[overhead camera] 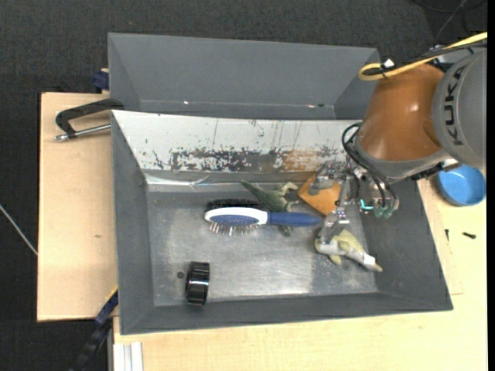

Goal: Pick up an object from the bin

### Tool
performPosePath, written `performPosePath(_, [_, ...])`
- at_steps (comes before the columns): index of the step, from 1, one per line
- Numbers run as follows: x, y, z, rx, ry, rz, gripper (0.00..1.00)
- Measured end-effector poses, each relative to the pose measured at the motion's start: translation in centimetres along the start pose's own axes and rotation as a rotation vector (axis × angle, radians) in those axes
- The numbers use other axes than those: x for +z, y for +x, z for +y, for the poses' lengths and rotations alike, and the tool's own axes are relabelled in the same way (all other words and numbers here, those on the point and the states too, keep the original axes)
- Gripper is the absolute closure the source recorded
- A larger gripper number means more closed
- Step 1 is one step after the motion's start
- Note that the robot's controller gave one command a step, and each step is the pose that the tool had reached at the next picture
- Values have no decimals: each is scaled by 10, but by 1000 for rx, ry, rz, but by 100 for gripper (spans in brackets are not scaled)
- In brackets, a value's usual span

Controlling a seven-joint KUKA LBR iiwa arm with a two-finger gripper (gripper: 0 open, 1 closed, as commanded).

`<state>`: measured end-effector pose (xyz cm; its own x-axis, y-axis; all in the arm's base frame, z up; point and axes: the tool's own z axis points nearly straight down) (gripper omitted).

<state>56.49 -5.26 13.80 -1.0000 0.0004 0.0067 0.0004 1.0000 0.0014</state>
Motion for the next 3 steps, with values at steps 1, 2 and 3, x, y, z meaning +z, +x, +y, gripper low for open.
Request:
performPosePath(1, [56,-21,28,-223,4,-14,0])
performPosePath(2, [53,-24,28,-223,4,-29,100])
performPosePath(3, [-75,-19,38,-226,3,-20,100])
